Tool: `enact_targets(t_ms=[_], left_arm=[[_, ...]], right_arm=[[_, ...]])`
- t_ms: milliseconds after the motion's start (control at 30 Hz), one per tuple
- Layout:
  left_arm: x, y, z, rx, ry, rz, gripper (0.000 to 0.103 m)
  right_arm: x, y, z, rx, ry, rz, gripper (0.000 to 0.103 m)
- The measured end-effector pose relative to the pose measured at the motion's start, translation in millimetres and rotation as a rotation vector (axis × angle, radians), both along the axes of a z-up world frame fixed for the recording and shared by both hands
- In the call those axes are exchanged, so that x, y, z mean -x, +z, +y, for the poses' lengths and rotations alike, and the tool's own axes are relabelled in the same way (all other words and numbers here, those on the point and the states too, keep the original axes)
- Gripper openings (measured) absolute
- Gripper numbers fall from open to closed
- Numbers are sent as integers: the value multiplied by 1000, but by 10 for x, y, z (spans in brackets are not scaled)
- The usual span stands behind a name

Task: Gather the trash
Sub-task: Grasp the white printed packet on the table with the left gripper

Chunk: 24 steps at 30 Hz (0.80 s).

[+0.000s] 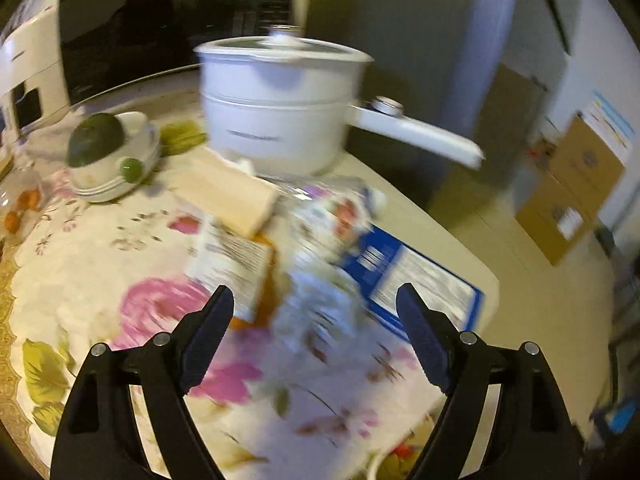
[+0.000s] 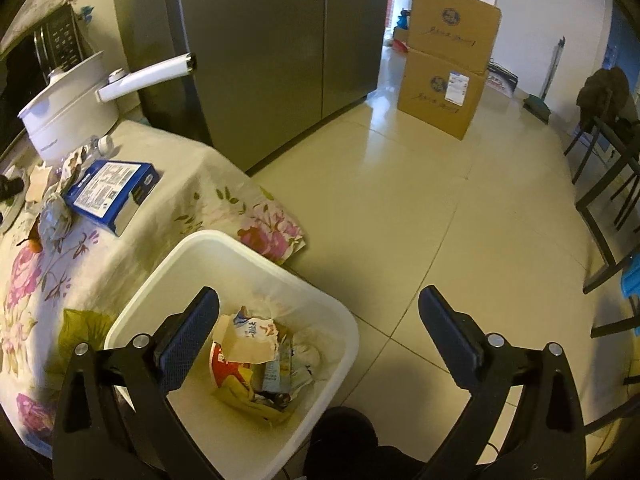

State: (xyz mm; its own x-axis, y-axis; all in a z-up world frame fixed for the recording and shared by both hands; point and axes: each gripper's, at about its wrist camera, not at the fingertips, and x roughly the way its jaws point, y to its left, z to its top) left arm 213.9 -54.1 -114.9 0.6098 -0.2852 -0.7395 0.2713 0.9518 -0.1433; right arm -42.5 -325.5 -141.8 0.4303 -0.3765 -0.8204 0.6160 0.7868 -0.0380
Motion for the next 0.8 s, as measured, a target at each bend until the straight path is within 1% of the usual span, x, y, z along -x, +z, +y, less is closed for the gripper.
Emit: enact_targets(t_ms=[133,233,300,367,433,500,567,633,700,733,800], left_arm=[[-390,-76,232,36,89,46,81],[-699,-297,428,97,160,134,81],[-803,-410,499,115,186,158,81],[-900,-522,559,130,198,184,78],[-954,-625,603,156,198,220,72],[-984,-713,651,174,211,252,71],[-986,-754,690,180,219,261,66],[-995,-780,697,197,215,270,47],[-975,-798,725,236,200,281,37],[-964,-790,736,237,198,278,32],[-930,-754,765,242,193,270,27]], right_arm=[[-49,-34,34,-15,20,16,96],[-79,-47,61,-12,35,24,96],[-100,-48,74,-9,40,26,96],[-125,-51,94,-4,46,29,96],[-148,-55,112,0,55,34,96],[-175,-59,133,1,66,39,96],[-189,-60,154,1,75,41,96],[-203,-61,176,2,86,45,96],[-212,-58,200,5,95,48,96],[-217,-59,209,6,97,49,96],[-222,-56,227,8,98,48,96]])
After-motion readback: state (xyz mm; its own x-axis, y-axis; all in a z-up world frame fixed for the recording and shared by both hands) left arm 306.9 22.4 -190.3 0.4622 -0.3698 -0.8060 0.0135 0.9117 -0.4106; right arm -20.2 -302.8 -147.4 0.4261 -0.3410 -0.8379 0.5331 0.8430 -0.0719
